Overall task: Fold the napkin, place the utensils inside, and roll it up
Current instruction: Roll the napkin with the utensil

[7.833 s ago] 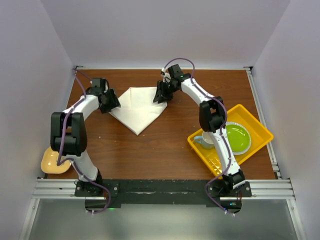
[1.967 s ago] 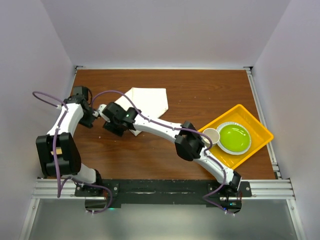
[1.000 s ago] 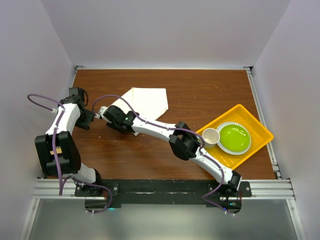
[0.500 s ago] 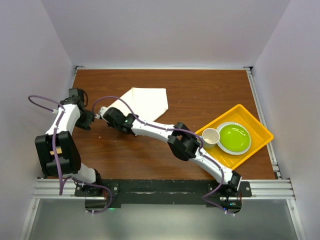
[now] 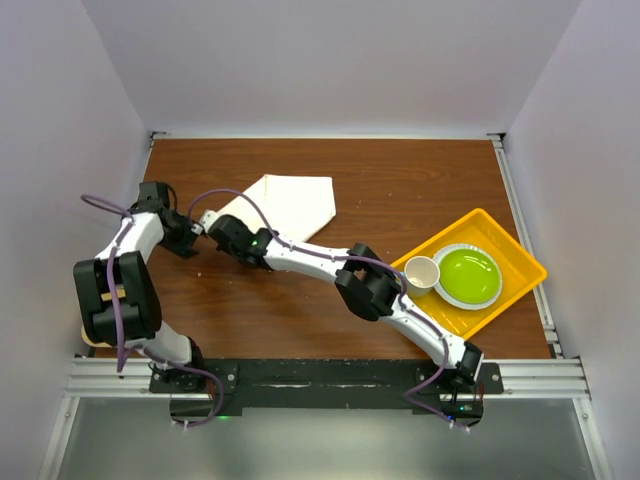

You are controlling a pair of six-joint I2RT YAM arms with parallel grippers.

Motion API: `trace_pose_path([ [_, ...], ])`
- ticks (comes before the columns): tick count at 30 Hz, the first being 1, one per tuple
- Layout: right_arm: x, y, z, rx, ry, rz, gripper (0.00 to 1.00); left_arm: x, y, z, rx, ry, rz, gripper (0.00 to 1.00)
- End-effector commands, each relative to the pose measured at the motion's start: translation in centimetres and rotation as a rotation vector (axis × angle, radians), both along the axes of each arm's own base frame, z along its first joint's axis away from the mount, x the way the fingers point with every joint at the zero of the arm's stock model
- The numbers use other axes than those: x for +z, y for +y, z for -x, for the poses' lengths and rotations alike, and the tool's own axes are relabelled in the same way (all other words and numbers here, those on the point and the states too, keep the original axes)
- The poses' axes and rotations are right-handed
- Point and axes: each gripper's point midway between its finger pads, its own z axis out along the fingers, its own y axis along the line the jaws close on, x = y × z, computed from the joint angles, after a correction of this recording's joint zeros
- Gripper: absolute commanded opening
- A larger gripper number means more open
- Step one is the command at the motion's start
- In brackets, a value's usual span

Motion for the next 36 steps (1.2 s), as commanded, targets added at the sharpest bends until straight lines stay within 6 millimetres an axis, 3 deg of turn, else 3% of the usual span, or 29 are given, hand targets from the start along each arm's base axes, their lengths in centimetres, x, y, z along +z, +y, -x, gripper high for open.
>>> trace_pose_path([
  [1, -2.9, -1.7, 1.6, -0.007, 0.165, -0.005, 0.0, 0.0, -3.2, -2.7, -0.209, -0.136, 0.143, 0.52],
  [3, -2.7, -1.4, 1.9, 0.008, 0.202, -0.048, 0.0, 0.4, -4.2, -3.7, -0.251, -0.204, 0.191, 0.52],
  [11, 0.0, -1.4, 1.1, 0.0, 0.266, -0.182, 0.0, 1.0, -5.4, -4.2, -0.282, -0.31, 0.239, 0.56],
  [20, 1.4, -1.5, 0.3, -0.038, 0.364, -0.321, 0.0, 0.1, -7.1, -4.0, -0.303, -0.35, 0.342, 0.67],
  [36, 4.2, -1.5, -1.7, -0.075, 0.451, -0.508, 0.0, -1.9, -8.9, -3.8, -0.327, -0.301, 0.395, 0.66],
])
